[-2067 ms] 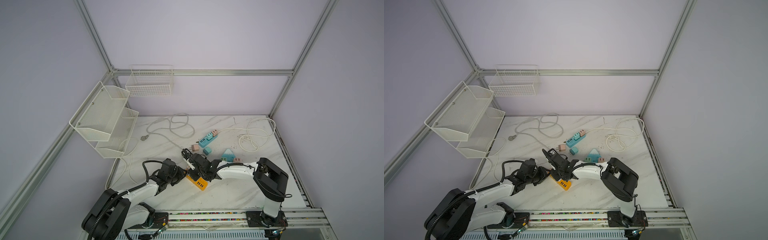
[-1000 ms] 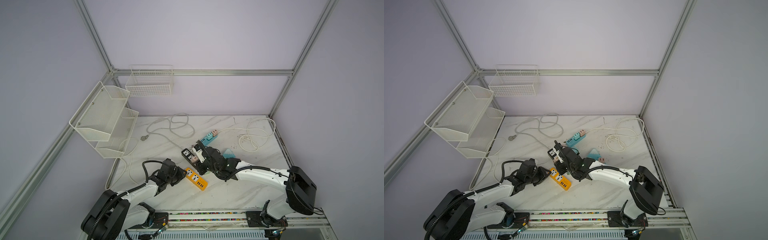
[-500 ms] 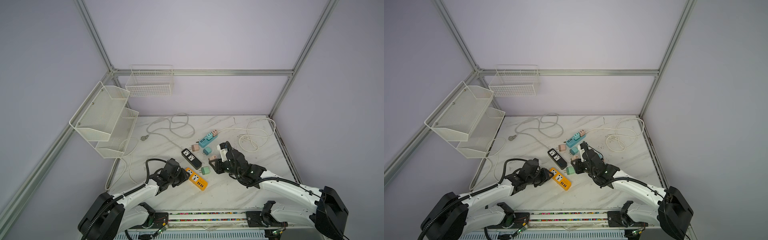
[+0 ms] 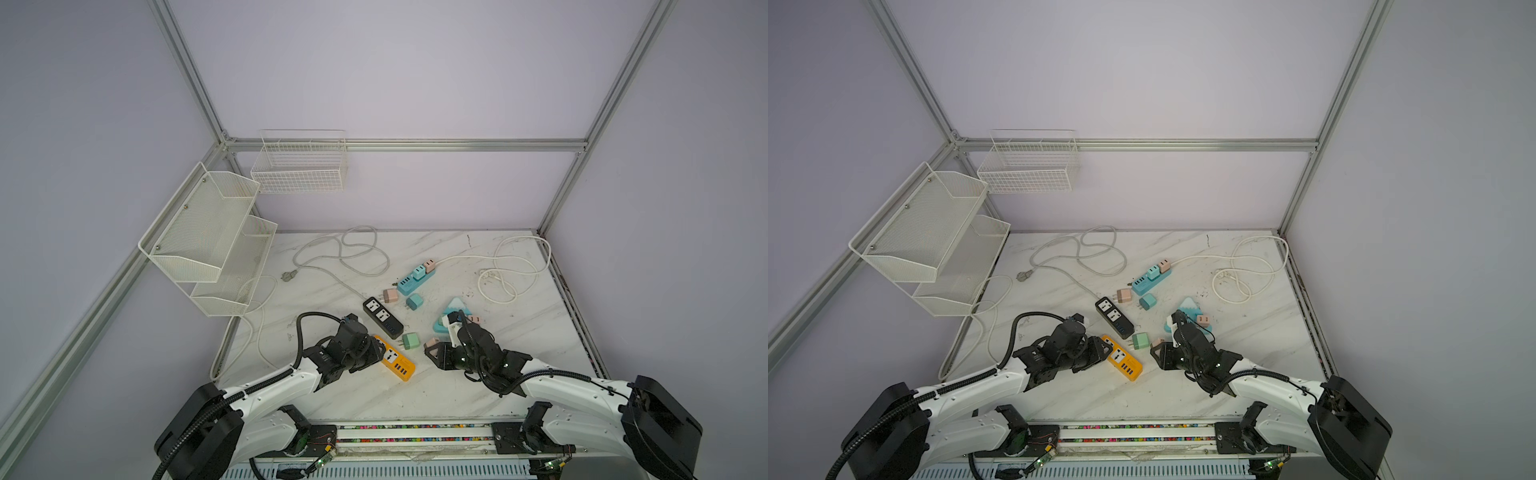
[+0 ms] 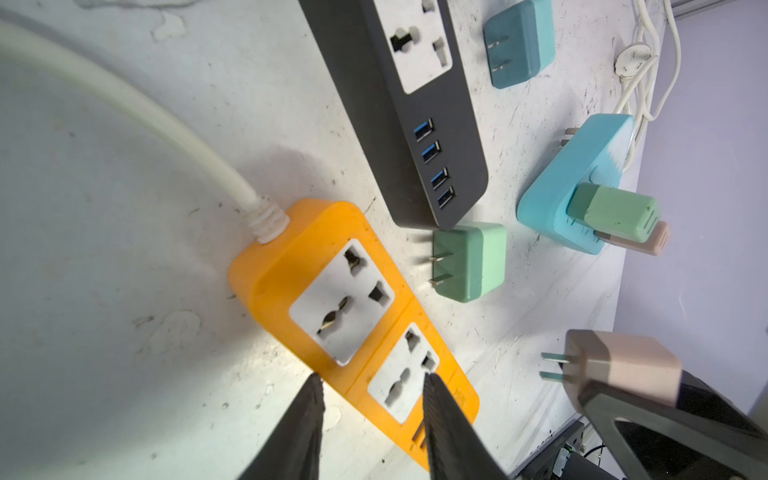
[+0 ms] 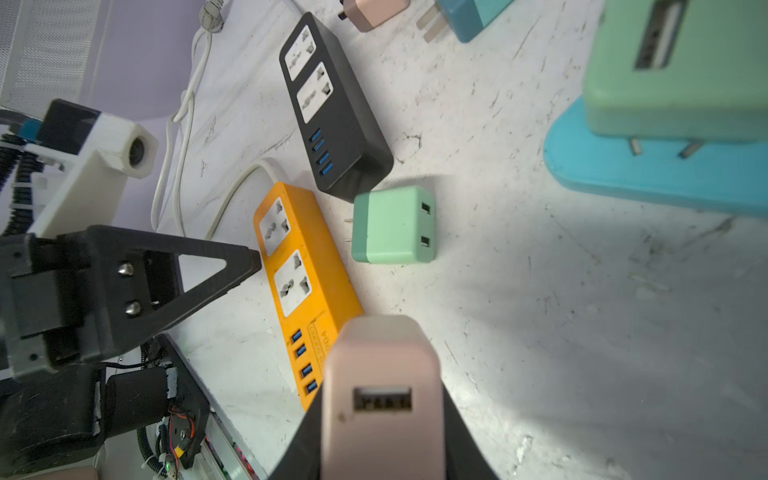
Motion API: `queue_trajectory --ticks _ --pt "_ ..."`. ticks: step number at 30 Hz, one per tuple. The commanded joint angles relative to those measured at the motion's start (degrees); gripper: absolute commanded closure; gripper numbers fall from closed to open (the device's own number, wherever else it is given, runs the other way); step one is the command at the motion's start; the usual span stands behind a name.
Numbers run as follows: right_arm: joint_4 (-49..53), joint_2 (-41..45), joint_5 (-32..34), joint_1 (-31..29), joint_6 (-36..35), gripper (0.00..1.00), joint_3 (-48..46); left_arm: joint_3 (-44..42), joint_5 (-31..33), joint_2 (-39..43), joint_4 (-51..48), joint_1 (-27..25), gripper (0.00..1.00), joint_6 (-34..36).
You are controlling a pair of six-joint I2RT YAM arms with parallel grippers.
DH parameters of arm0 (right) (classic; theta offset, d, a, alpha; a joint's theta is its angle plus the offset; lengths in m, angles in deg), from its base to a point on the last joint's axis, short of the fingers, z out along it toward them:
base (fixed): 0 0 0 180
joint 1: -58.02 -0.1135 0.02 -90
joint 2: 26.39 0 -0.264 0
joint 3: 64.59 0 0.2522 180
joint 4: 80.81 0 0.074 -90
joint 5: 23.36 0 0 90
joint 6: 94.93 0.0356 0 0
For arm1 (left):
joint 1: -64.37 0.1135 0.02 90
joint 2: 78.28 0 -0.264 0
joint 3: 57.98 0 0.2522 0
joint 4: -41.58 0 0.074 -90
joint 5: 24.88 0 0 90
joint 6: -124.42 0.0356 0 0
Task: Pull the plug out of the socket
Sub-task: 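Carry the pink adapter aside and open the right gripper to drop it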
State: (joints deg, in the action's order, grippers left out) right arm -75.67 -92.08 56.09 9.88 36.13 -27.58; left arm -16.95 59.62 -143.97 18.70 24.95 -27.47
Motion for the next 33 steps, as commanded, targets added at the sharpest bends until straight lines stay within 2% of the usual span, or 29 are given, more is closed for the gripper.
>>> queue_trajectory --ticks 1,13,27,33 --pt "-5.7 -1.6 -0.8 0.2 2.7 1.00 -1.6 5.4 1.3 -0.4 0.1 -0.5 0.59 1.6" --pt "-10.0 -6.1 -0.6 0.3 3.4 1.00 -5.0 7.3 1.3 -2.5 0.1 -1.0 0.58 2.7" --pt "-8.4 -6.9 0.6 0.3 3.0 0.79 -5.6 7.5 1.8 -2.2 -0.3 -1.1 0.58 2.7" --pt "-6.2 -5.7 1.4 0.3 2.5 0.63 -5.3 8.1 2.1 -1.7 -1.3 -1.1 0.58 3.2"
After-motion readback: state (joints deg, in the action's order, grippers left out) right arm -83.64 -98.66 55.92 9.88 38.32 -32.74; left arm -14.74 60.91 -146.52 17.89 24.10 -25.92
